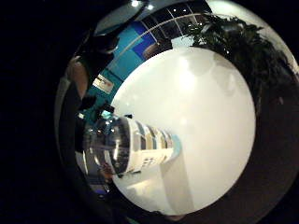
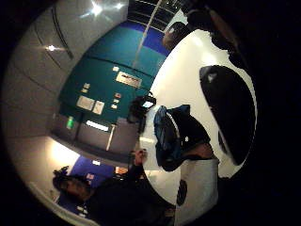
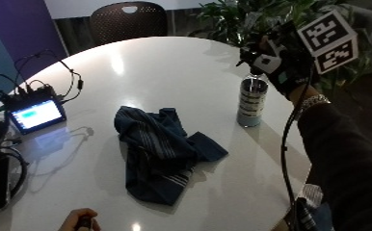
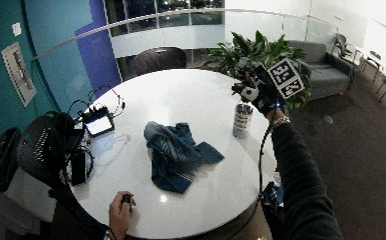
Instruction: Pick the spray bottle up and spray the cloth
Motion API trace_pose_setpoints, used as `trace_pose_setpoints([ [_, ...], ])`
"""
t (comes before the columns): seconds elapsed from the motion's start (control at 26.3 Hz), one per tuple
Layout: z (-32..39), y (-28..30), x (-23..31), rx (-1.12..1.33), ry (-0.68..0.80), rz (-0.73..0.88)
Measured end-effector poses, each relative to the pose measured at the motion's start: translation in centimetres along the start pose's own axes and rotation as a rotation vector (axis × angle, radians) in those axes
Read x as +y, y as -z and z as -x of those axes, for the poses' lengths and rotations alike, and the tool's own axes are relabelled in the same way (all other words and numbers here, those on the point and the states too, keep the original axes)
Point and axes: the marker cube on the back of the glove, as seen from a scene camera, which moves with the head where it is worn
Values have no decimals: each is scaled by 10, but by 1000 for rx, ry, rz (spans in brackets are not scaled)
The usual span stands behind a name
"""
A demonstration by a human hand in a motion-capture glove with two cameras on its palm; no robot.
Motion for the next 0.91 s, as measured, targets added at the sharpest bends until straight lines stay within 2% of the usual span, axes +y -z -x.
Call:
trace_pose_setpoints([
  [0.34,-24,-41,4,-193,-106,-26],
  [0.61,-16,-43,0,-178,-20,-110],
  [0.91,-9,-38,4,-181,34,22],
])
